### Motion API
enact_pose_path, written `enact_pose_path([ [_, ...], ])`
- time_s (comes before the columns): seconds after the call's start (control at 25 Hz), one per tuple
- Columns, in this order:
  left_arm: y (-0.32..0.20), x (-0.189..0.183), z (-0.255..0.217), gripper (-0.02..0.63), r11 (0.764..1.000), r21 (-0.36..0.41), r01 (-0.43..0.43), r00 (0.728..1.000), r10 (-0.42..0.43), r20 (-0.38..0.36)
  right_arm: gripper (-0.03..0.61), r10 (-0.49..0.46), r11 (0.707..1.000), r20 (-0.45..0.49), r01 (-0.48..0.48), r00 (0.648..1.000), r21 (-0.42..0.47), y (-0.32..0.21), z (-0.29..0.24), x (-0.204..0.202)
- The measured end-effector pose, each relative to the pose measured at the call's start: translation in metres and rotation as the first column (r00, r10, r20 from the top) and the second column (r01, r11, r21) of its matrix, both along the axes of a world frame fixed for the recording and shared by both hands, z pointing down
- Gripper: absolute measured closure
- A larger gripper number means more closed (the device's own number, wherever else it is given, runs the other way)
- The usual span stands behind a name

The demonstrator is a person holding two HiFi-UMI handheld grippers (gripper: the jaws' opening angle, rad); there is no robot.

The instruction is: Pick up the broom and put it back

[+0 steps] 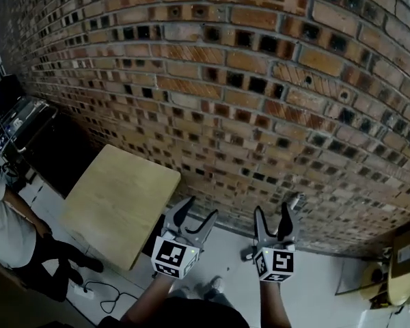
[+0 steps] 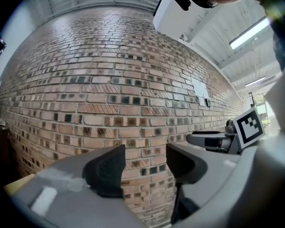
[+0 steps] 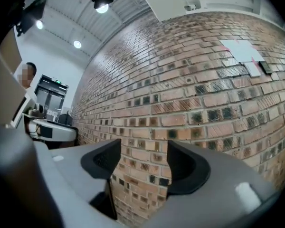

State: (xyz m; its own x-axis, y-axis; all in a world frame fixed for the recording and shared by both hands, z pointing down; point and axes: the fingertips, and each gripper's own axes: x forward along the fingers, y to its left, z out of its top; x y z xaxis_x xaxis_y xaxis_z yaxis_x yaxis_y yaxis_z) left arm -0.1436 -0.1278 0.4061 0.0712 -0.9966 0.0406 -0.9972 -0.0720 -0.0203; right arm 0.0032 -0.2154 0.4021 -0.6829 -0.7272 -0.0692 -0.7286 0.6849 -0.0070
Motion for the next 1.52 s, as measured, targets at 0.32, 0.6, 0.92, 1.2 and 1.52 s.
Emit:
enact_pose_path([
  [0.32, 0.084, 0.031, 0.0, 0.341, 0.99, 0.024, -0.141, 0.99, 0.142, -0.023, 0.275, 0.141, 0.99, 0.039, -0.14, 0.989, -0.023, 0.108, -0.004, 0.036],
  [0.6, 0.17, 0.036, 0.001, 0.342, 0.986, 0.03, -0.165, 0.986, 0.166, -0.003, 0.274, 0.217, 0.975, 0.017, -0.216, 0.976, -0.059, 0.208, 0.013, 0.059],
  [0.92, 0.189, 0.072, -0.011, 0.342, 0.986, 0.037, -0.162, 0.986, 0.163, -0.018, 0.275, 0.227, 0.973, 0.057, -0.225, 0.972, -0.044, 0.234, -0.004, 0.102],
  [1.2, 0.186, 0.098, -0.021, 0.353, 0.993, 0.046, -0.108, 0.994, 0.108, -0.014, 0.275, 0.193, 0.981, 0.053, -0.192, 0.98, -0.03, 0.232, -0.02, 0.124],
  [1.52, 0.186, 0.111, -0.017, 0.353, 0.994, 0.048, -0.098, 0.995, 0.098, 0.003, 0.275, 0.167, 0.985, 0.043, -0.165, 0.985, -0.046, 0.231, -0.011, 0.129],
])
